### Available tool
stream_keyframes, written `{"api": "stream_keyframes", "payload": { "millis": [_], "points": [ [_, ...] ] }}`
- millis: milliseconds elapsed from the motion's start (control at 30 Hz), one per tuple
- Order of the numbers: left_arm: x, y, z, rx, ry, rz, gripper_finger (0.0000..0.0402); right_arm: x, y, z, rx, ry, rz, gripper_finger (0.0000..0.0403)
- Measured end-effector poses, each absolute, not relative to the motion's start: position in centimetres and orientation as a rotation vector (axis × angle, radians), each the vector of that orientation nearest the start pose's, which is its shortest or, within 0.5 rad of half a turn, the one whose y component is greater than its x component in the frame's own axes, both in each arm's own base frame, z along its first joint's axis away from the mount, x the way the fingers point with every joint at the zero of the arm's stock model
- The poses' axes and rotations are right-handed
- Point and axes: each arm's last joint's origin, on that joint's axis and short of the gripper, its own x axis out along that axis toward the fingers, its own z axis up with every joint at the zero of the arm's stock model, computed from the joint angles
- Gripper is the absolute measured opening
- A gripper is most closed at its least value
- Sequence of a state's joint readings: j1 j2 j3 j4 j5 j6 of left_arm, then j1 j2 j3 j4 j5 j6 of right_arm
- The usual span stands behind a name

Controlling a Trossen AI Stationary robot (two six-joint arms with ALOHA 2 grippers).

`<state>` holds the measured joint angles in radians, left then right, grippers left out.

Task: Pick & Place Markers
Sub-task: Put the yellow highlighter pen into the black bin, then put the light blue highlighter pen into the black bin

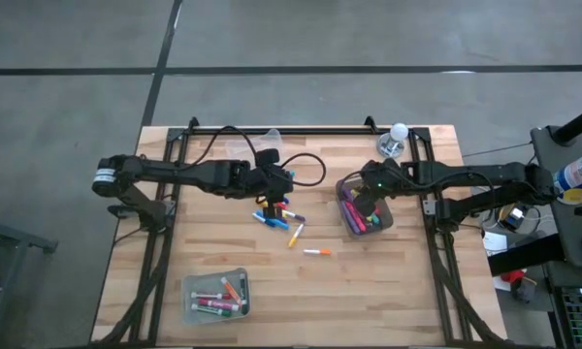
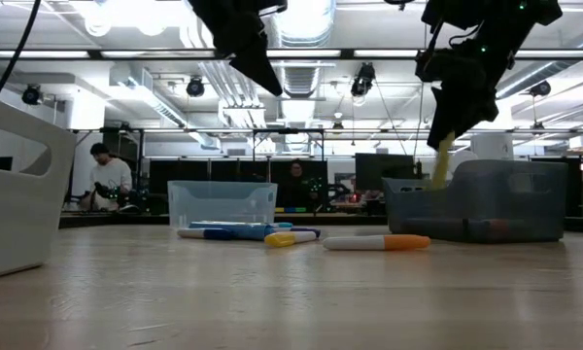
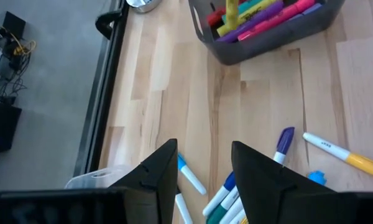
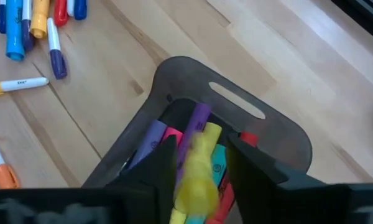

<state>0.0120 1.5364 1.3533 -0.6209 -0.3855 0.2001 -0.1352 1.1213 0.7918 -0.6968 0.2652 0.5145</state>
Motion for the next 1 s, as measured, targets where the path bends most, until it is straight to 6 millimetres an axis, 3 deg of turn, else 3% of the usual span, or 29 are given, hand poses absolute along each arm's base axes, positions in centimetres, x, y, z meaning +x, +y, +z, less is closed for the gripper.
{"api": "stream_keyframes", "payload": {
  "millis": [233,467,600,800,1000],
  "points": [
    [32.7,1.5,31.3,0.323,0.844,0.301,0.0145,20.3,-3.5,23.7,0.398,0.910,-0.620,0.0196],
    [32.3,1.3,30.6,0.299,0.904,0.229,0.0145,20.8,-3.6,24.2,0.383,0.859,-0.595,0.0216],
    [32.0,0.9,29.1,0.245,0.947,0.088,0.0145,21.3,-3.7,24.7,0.342,0.790,-0.554,0.0216],
    [31.1,1.0,25.0,0.241,1.081,0.114,0.0145,22.2,-3.8,25.5,0.280,0.691,-0.504,0.0217],
    [30.8,0.8,23.0,0.211,1.098,0.063,0.0144,22.9,-3.9,26.4,0.242,0.578,-0.472,0.0216]
  ]
}}
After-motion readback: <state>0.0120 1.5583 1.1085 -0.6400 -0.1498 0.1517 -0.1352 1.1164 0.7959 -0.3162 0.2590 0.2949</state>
